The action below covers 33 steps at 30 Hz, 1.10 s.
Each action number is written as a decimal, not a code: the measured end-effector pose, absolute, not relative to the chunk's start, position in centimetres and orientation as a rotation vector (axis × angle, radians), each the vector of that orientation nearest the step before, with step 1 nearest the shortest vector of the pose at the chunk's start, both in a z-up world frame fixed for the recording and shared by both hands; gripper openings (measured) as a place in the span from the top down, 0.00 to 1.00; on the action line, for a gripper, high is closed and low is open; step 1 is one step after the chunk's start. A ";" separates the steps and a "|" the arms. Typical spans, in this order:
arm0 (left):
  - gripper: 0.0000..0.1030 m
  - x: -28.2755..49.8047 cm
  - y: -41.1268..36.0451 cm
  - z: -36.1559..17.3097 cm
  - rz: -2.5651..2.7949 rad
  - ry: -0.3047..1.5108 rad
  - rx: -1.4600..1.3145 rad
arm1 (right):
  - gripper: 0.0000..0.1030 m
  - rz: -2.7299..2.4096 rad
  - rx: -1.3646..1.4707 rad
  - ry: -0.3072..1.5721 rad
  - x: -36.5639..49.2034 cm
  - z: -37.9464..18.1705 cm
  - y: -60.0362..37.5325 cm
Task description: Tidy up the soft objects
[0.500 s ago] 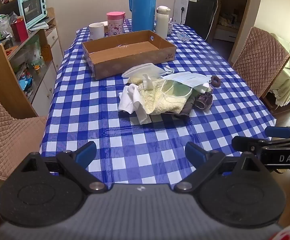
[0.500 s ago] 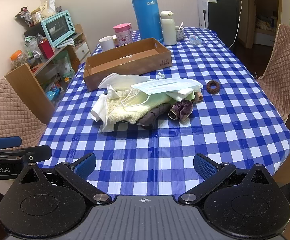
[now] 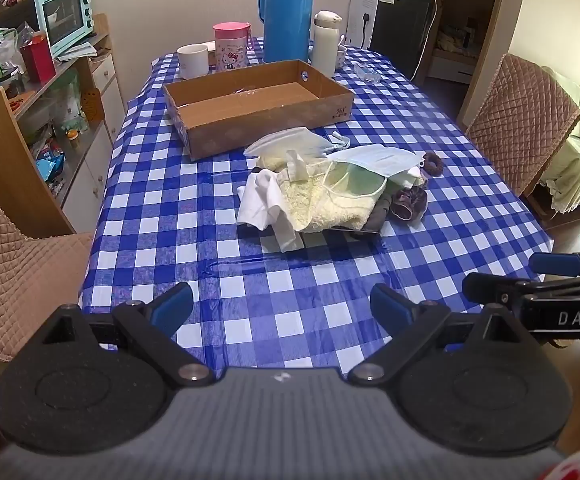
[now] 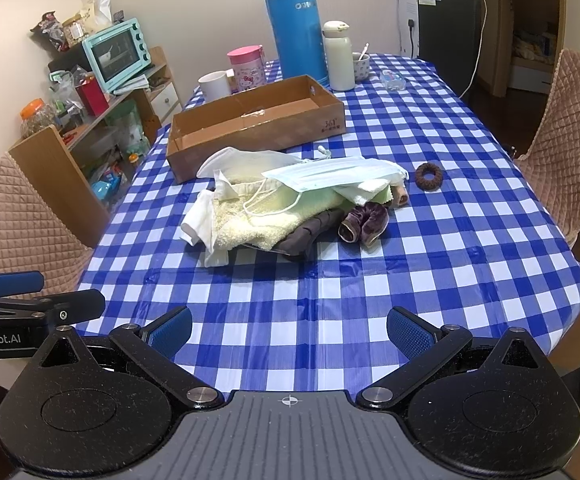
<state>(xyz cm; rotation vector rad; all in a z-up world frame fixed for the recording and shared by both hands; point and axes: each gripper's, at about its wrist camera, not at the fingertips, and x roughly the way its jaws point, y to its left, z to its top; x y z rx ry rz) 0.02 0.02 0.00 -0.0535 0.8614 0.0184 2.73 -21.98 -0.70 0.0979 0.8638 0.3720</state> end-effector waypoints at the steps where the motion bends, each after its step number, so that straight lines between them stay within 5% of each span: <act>1: 0.08 0.0 0.0 0.0 0.018 0.861 -0.053 | 0.00 0.372 0.098 0.864 2.8 -0.7 -22.0; 33: 0.08 3.7 -1.1 -1.3 0.022 0.861 -0.026 | 0.00 0.391 0.009 0.750 6.1 -1.6 -22.7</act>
